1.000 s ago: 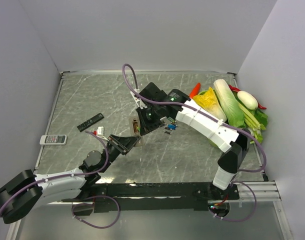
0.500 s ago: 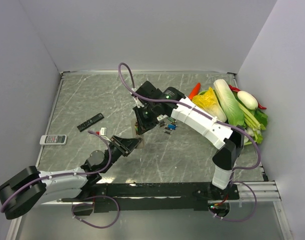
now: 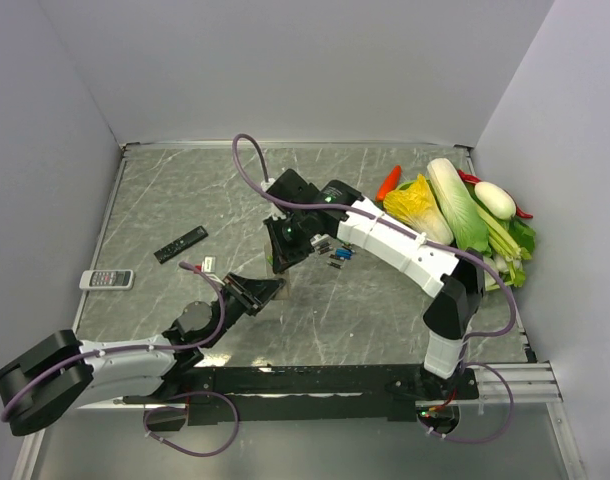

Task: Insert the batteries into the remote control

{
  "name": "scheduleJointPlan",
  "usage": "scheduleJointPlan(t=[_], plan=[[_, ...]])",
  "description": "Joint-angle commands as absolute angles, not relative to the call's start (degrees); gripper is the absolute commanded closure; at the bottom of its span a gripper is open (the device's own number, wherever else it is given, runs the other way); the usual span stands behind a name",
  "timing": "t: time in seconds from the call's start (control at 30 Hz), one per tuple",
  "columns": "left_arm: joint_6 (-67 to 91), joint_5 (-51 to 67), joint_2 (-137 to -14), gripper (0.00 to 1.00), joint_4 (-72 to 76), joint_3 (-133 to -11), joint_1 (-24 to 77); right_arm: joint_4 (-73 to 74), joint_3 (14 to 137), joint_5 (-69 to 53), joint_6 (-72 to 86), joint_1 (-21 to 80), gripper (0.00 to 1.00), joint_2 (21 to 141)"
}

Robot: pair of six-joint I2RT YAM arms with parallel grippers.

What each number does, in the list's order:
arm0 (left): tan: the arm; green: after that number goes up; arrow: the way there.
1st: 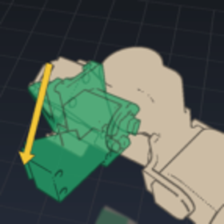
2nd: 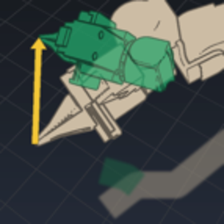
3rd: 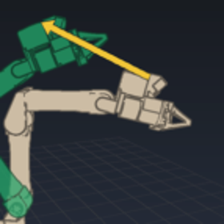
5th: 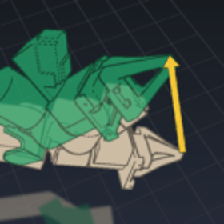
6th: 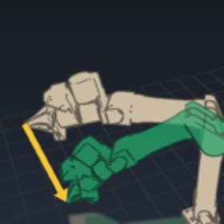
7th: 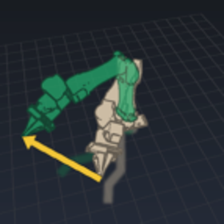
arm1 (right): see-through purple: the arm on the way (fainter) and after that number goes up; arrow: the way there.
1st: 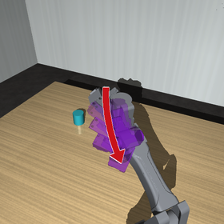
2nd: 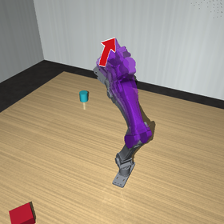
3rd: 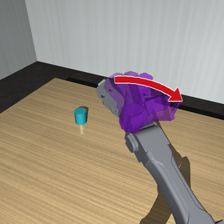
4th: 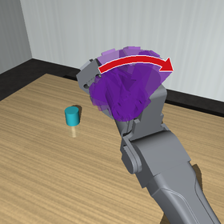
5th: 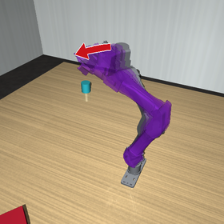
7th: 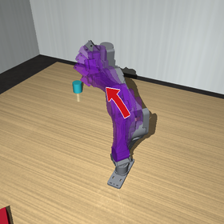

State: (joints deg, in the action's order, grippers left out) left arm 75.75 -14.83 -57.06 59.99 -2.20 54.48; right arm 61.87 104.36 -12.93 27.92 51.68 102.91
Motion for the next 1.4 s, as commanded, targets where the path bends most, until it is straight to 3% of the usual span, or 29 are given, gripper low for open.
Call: scheduleJointPlan(t=[0.0,0.17,0.87,1.37], plan=[[76.03,-17.84,-53.53,0.99,63.99,1.49,54.84,60.84,102.14,-7.22,30.84,51.24,1.0,97.83],[76.2,-18.63,-52.21,0.99,62.84,1.93,54.93,57.65,98.62,-6.15,32.61,50.8,1.0,93.52],[74.44,-17.67,-54.23,0.99,64.69,0.35,55.2,57.83,100.11,-13.18,31.82,52.21,1.0,98.08],[74.44,-17.23,-55.02,0.99,65.48,0.35,55.63,55.72,99.41,-14.77,32.25,52.38,0.82,99.67]])
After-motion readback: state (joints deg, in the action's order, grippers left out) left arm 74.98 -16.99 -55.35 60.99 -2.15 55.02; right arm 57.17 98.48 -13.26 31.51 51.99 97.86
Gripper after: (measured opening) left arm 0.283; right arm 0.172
